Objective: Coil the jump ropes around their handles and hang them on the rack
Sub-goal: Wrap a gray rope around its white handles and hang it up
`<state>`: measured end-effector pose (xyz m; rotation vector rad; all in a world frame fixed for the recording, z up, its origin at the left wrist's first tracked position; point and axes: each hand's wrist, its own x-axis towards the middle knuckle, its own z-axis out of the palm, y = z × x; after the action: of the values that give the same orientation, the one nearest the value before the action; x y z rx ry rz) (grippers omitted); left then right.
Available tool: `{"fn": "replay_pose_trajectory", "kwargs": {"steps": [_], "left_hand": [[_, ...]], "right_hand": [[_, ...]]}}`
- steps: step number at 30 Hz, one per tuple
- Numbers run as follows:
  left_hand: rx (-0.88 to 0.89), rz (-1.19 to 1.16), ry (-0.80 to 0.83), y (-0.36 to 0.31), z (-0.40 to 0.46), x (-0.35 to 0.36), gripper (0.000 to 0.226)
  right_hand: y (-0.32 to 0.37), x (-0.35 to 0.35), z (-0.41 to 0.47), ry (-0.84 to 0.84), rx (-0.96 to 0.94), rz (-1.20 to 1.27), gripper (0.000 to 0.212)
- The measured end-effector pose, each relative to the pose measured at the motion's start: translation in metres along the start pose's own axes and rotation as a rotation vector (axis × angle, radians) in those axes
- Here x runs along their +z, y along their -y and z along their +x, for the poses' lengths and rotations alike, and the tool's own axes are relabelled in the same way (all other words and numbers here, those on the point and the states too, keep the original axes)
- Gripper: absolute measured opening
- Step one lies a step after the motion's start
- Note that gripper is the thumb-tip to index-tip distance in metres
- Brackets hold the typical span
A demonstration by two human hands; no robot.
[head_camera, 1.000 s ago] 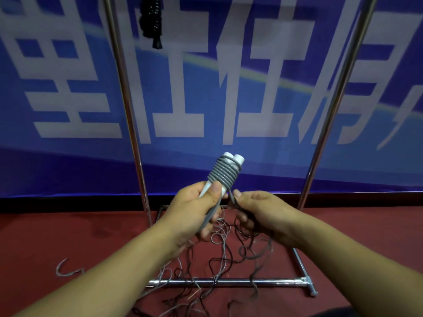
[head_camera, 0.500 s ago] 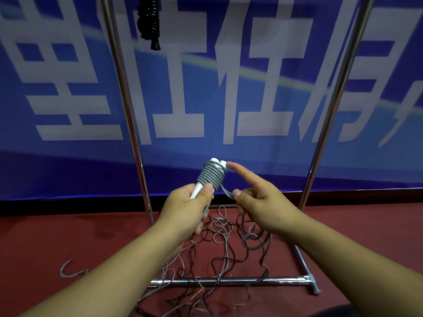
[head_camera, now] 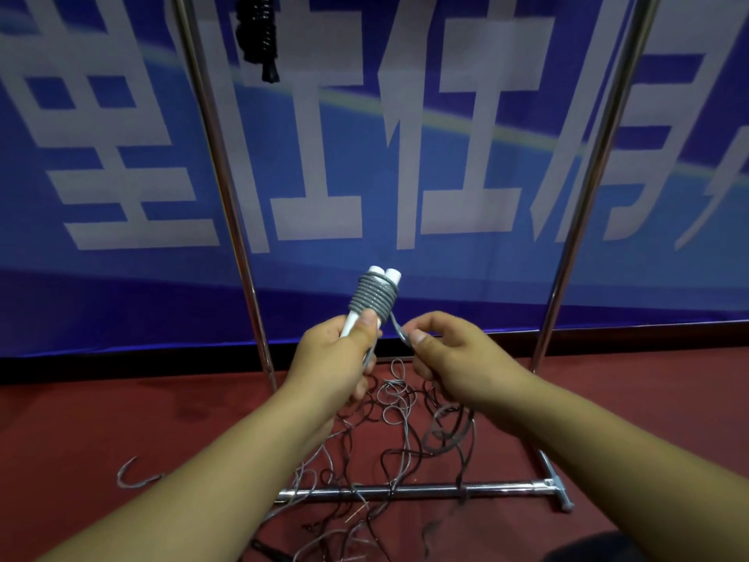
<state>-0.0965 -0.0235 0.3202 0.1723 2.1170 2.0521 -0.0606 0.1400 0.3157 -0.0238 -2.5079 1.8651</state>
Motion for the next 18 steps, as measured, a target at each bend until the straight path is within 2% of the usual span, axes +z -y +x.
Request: {"fn": "replay_pose_trajectory", "kwargs": {"steps": [4,10,18], "left_hand": [[-0.074,-0.079,-0.035,-0.002,0.002,0.000,0.034],[-0.129,-0.196,-0.006,-0.002,0.005,-0.007,0.036],[-0.153,-0.408,0.078,-0.010,0.009,-0.012,0.031]], "right_hand": [[0.001,0.004,-0.002,0.055,0.003,-0.065,0.026],[-0.004,0.006,0.000,0.112,0.015,-0.152,0.018],[0.001,0.012,-0.001,0.035,0.237,0.124,0.019]]}}
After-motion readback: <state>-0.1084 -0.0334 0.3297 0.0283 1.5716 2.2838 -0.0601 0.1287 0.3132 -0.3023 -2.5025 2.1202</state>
